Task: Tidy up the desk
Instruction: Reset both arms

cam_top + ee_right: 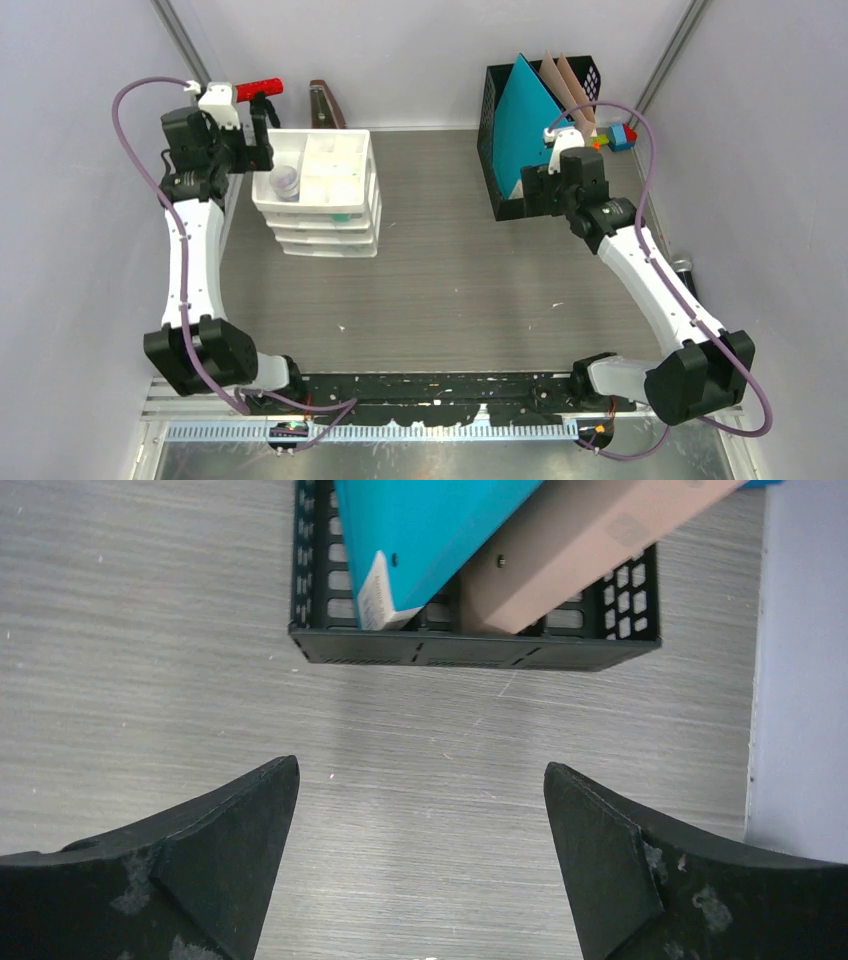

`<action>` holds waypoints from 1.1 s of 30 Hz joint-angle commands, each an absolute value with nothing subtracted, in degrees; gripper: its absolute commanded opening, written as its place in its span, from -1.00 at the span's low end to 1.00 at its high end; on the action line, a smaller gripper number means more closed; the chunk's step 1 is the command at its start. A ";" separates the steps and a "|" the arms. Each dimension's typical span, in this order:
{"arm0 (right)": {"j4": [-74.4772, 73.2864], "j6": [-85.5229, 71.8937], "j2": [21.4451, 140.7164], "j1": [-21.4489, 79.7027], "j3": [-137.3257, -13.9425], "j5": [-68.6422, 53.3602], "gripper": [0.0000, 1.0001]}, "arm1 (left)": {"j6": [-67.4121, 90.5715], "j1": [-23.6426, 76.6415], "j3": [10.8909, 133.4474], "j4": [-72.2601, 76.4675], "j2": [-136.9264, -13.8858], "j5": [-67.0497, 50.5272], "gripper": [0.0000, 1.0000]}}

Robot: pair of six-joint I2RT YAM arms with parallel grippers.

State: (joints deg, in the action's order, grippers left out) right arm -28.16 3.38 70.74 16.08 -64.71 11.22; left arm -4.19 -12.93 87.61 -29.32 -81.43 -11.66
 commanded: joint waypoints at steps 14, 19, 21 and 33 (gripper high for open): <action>-27.87 -7.39 61.29 7.72 -61.70 17.31 0.99 | -3.41 -13.80 65.52 -29.92 -51.98 -22.68 0.99; -28.50 -4.30 56.71 7.49 -59.47 18.98 0.99 | -2.72 -13.80 60.74 -33.88 -44.12 -22.25 0.99; -29.18 -4.08 54.12 7.47 -58.32 18.43 0.99 | -2.64 -13.80 58.23 -34.61 -41.31 -22.45 0.99; -35.67 0.90 43.45 7.47 -49.52 12.30 0.99 | -1.85 -13.80 50.23 -36.31 -28.83 -28.77 0.99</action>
